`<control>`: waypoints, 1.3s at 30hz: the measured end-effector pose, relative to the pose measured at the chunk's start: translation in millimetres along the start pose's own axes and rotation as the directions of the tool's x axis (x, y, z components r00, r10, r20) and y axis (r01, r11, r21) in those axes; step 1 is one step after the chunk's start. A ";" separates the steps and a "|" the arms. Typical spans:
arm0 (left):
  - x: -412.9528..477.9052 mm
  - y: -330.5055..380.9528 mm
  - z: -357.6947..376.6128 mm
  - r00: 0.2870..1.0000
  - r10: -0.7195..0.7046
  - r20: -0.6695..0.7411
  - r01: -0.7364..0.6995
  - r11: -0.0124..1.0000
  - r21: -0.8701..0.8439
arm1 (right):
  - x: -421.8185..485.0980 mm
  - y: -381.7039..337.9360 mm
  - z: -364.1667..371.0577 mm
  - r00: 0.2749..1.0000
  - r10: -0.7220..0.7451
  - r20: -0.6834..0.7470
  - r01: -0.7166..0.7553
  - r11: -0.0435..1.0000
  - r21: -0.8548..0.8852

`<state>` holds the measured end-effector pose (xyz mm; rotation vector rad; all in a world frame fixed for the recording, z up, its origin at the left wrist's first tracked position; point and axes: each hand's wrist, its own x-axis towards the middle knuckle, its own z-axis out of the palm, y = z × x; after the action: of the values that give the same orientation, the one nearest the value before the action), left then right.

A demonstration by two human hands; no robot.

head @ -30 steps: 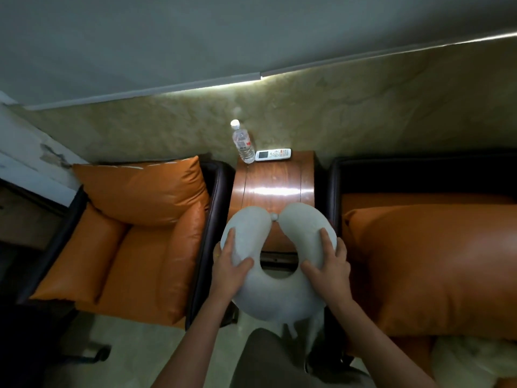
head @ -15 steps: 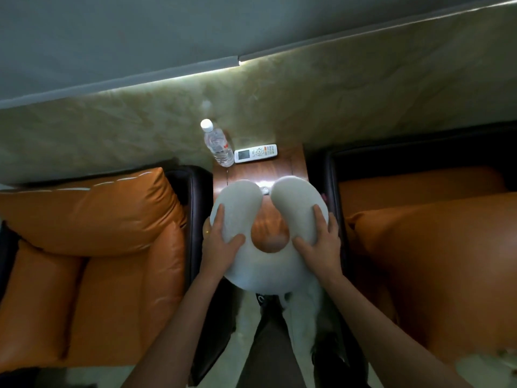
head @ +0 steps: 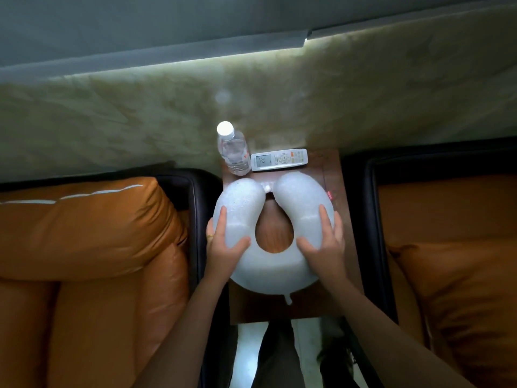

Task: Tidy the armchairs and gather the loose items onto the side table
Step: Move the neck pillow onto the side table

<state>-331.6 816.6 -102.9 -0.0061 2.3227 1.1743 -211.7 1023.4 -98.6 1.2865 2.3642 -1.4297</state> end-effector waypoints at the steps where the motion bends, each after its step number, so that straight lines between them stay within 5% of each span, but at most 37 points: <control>1: 3.3 -5.1 0.9 1.000 0.014 0.008 -0.014 1.000 0.002 | 0.1 1.4 3.2 1.000 0.001 0.000 -0.001 1.000 0.005; 16: 20.2 -8.9 8.4 1.000 0.003 0.021 -0.005 0.994 0.106 | 17.9 -1.9 11.9 0.998 -0.054 -0.011 0.053 0.997 -0.049; 29: 20.3 12.3 -8.8 0.970 -0.162 0.180 0.111 0.958 0.266 | 24.0 -14.8 -4.2 0.978 0.137 0.156 -0.101 0.970 -0.220; 32: 9.5 20.6 -17.0 0.977 -0.108 0.184 0.056 0.962 0.268 | 11.3 -12.1 -17.8 0.982 0.117 0.150 -0.082 0.972 -0.220; 39: -55.6 39.1 -17.2 0.991 0.124 -0.051 -0.114 0.980 0.164 | -39.1 38.7 -63.4 0.999 0.014 0.032 -0.007 0.976 -0.219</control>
<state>-300.9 815.3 -39.9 0.1594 2.4955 1.0525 -139.3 1056.0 -71.6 1.2064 2.4075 -1.1392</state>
